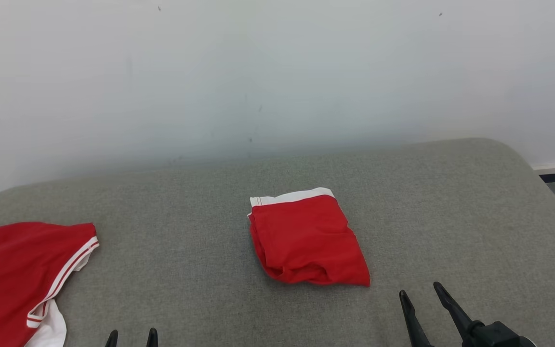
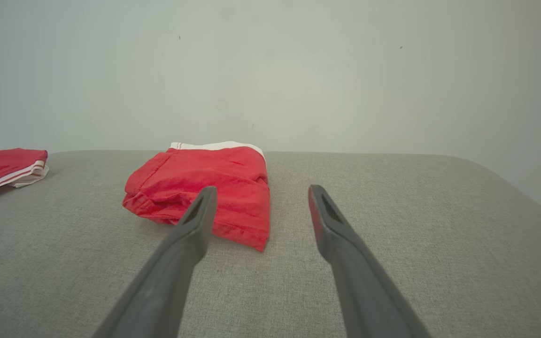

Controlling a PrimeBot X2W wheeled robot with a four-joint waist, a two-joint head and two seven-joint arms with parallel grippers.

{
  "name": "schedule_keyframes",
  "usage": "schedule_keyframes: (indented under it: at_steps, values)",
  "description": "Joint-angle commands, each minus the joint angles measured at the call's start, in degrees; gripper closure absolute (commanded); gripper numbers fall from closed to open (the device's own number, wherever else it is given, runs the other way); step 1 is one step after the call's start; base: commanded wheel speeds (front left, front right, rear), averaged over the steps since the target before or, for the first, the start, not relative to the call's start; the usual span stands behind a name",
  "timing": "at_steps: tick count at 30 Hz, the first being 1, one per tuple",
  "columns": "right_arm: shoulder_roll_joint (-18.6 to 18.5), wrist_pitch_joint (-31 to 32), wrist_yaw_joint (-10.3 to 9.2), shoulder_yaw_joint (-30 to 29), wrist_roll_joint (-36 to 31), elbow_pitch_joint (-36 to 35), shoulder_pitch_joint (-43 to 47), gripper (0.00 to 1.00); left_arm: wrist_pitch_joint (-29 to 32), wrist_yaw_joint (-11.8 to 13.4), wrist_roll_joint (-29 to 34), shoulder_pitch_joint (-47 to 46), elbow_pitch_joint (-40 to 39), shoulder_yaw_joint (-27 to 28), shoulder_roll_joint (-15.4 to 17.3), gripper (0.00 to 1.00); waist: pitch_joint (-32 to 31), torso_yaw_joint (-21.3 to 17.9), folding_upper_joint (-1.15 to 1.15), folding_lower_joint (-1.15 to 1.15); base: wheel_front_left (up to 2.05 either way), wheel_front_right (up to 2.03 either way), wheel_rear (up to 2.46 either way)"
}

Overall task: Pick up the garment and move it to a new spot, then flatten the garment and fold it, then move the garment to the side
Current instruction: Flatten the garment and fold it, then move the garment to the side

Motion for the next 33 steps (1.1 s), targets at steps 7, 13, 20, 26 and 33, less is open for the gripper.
schedule_keyframes:
  at_steps: [7, 13, 20, 26, 33]
  values:
    - [0.2, -0.1, -0.05, -0.4, 0.1, 1.0, 1.5, 0.00, -0.2, -1.3, 1.8, 2.0, 0.7, 1.2, -0.8, 0.00, -1.1, 0.5, 0.00, 0.01, 0.00, 0.00, 0.00]
    - [0.5, -0.1, -0.05, -0.8, 0.4, 1.3, 2.0, 0.00, -0.2, -1.8, 2.3, 2.0, 1.1, 1.0, -1.0, 0.00, -1.2, 1.0, 0.00, 0.01, 0.00, 0.00, 0.00]
    - [0.6, -0.1, -0.05, -0.9, 0.8, 1.5, 2.3, 0.00, -0.2, -2.1, 2.5, 2.1, 1.5, 0.6, -1.1, 0.00, -1.2, 1.3, 0.00, 0.01, 0.00, 0.00, 0.00]
    - [0.3, -0.1, -0.04, -0.3, 1.9, 2.4, 1.6, 0.00, -0.2, -2.2, 2.3, 1.7, 1.8, 0.0, -1.1, 0.00, -1.0, 1.8, 0.00, 0.01, 0.00, 0.00, 0.00]
    - [-0.1, -0.1, -0.04, 2.2, 7.8, 10.6, -4.2, 0.00, -0.2, -2.5, 2.2, 0.9, 2.2, -1.5, -1.1, 0.00, -0.3, 3.5, 0.00, 0.01, 0.00, 0.00, 0.00]
